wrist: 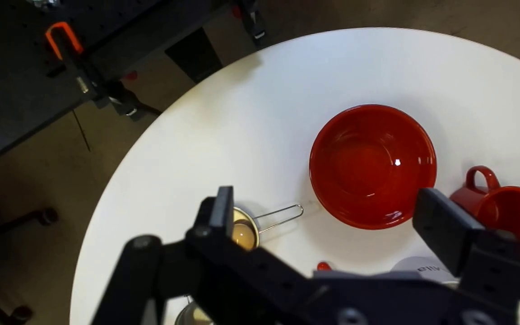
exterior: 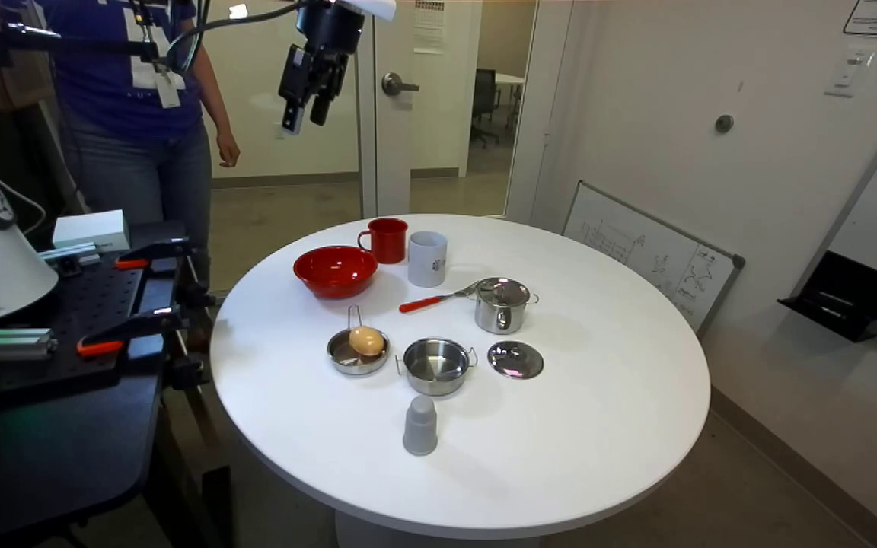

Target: Take the brown object from the silver pan and place it on the table

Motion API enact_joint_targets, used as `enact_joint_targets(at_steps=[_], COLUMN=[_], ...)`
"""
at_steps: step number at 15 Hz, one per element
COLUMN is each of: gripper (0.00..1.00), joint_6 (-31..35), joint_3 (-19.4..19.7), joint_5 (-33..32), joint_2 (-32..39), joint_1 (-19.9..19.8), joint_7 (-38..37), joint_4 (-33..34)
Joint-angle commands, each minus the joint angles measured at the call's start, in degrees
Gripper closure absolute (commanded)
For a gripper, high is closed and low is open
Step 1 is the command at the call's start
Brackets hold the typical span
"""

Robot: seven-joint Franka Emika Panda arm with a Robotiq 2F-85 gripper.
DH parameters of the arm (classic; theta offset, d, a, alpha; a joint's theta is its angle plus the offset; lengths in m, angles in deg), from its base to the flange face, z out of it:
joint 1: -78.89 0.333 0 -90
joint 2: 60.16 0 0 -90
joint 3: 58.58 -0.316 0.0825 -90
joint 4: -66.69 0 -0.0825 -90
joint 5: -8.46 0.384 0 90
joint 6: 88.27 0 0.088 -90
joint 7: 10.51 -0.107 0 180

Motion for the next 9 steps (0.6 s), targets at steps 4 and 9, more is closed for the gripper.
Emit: enact_joint_targets(at_steps=[4,9], gripper=[0.00,0.00], joint_6=[9.4,26.3], joint_3=[0.8,3.3], joint_5=[0.9,1.2], joint_2=[5.1,13.3], joint_1=[-0.4,-0.8], joint_7=[-1.8,-7.1], joint_4=[-0.9,-3.5])
